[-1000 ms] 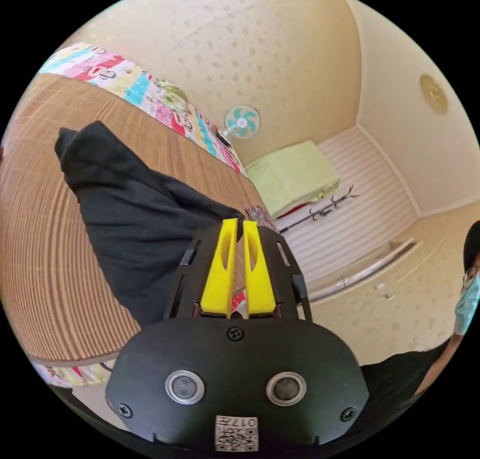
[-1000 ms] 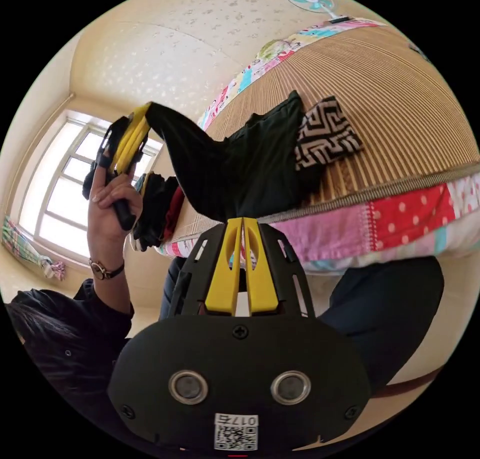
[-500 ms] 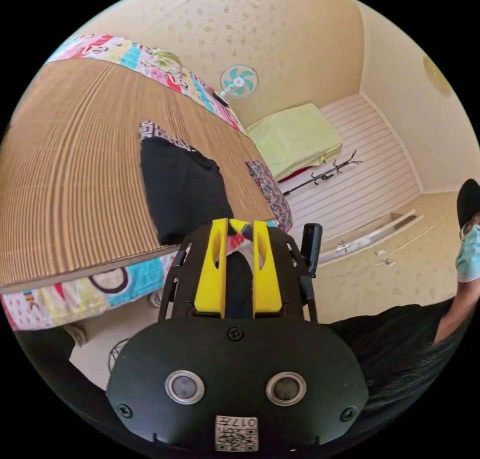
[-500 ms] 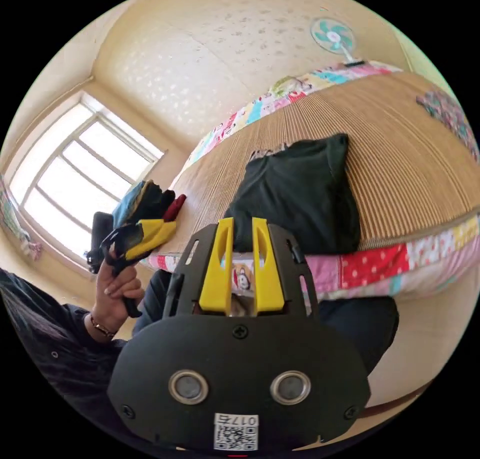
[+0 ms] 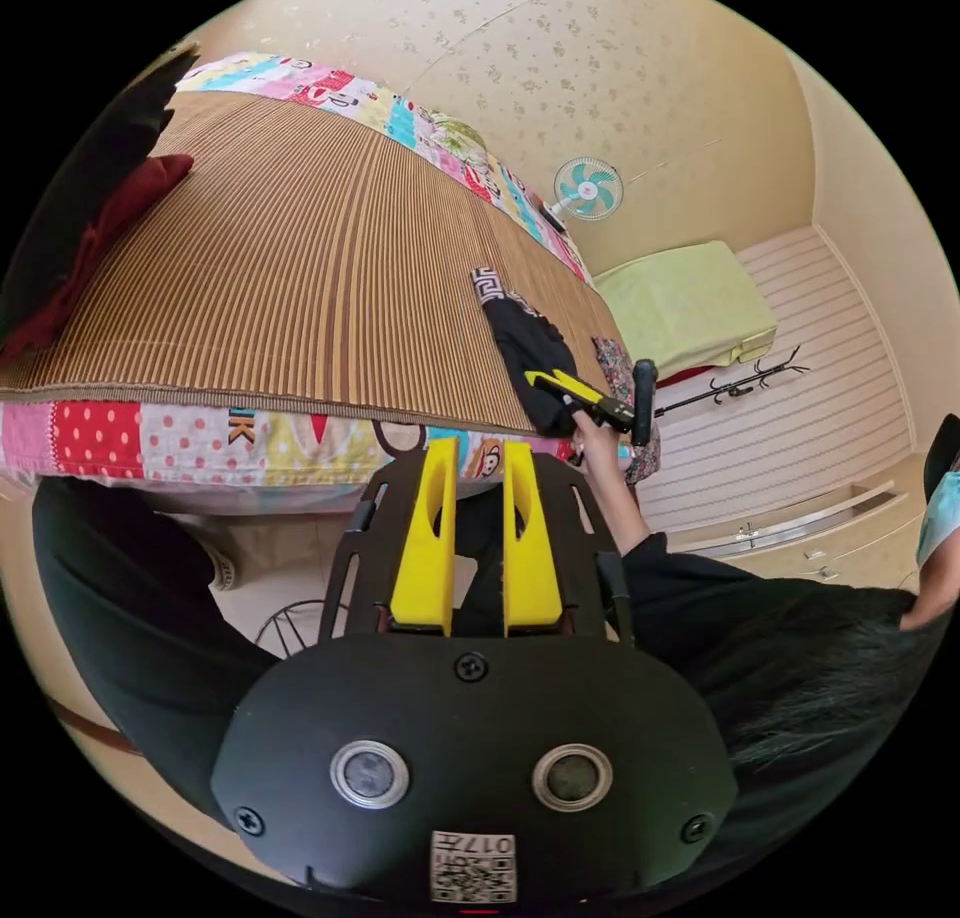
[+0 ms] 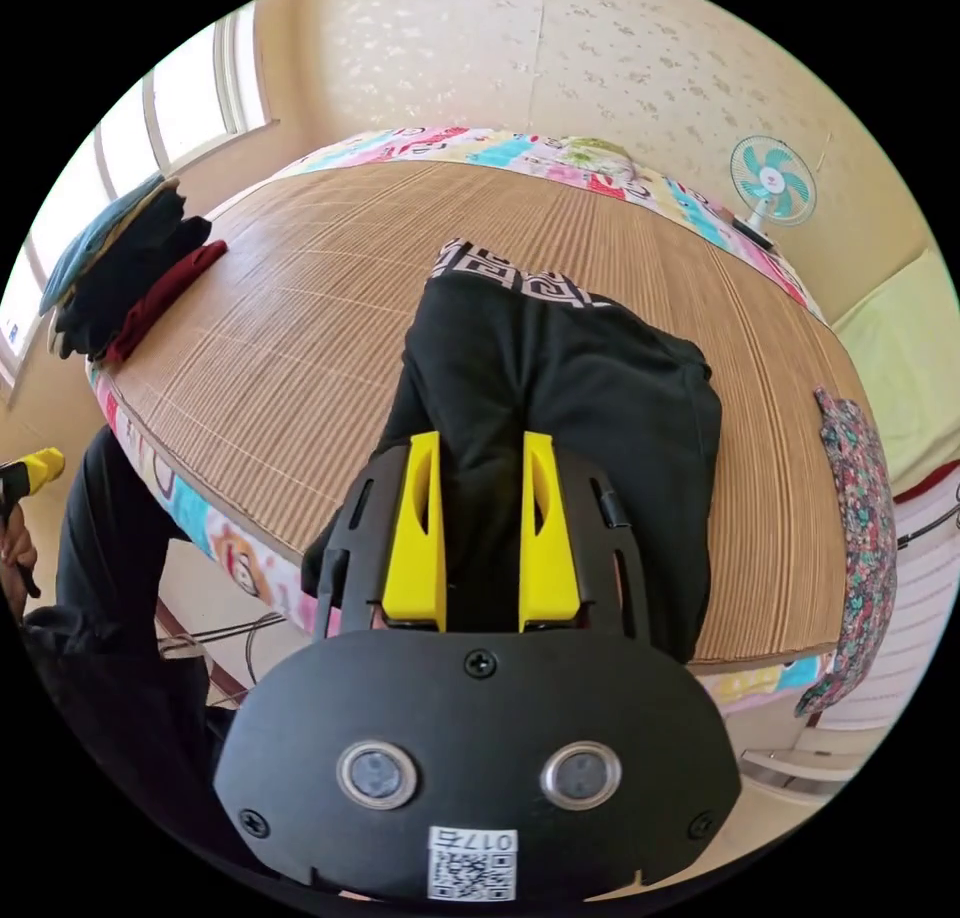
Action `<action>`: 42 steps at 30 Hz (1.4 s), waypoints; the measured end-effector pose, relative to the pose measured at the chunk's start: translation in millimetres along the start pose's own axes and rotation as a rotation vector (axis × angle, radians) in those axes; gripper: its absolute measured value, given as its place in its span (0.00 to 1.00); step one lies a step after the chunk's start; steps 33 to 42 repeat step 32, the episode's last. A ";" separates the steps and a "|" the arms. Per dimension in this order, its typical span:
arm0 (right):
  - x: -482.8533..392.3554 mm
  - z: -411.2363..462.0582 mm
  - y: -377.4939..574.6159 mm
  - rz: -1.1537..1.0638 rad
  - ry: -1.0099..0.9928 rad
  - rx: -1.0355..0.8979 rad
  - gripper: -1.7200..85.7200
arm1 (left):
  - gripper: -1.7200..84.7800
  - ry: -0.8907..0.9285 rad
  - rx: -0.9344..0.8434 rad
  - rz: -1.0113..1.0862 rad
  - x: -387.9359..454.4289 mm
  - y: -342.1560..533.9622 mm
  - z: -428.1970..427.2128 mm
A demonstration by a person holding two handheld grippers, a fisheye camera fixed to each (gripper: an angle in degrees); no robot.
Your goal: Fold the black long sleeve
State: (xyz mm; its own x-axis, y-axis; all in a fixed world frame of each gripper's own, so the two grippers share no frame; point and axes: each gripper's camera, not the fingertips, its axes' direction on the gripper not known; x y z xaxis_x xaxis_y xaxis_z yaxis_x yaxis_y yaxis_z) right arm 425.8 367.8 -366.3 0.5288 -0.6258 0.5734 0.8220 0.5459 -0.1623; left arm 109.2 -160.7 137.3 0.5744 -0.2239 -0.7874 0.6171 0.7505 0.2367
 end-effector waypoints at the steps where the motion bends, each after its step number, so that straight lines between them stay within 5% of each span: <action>1: 16.2 -0.5 3.2 0.019 0.018 -0.006 0.16 | 0.11 0.013 -0.037 -0.009 -2.9 1.5 8.3; 8: 266.4 1.6 59.1 0.363 0.193 -0.093 0.17 | 0.11 0.088 -0.138 -0.033 -2.7 7.9 42.7; 11: 309.6 -8.1 84.8 0.486 0.237 -0.125 0.17 | 0.10 0.092 -0.134 -0.016 2.2 14.1 43.6; 17: 268.8 -14.4 82.0 0.612 0.362 -0.162 0.17 | 0.11 0.072 -0.060 -0.068 -15.6 19.7 19.5; 20: 222.3 -49.8 102.2 0.704 0.294 0.019 0.15 | 0.11 -0.027 0.044 -0.062 -25.4 18.3 -19.7; 25: 123.9 -91.4 165.9 0.642 0.127 0.166 0.14 | 0.13 -0.399 0.368 -0.014 -42.5 11.8 -145.4; 31: 79.7 -128.2 253.9 0.835 -0.022 0.163 0.13 | 0.17 -0.769 0.784 -0.079 -66.6 -10.8 -311.4; 42: 77.5 -135.9 266.4 0.857 -0.024 0.161 0.13 | 0.17 -0.784 0.808 -0.097 -72.4 -14.8 -321.1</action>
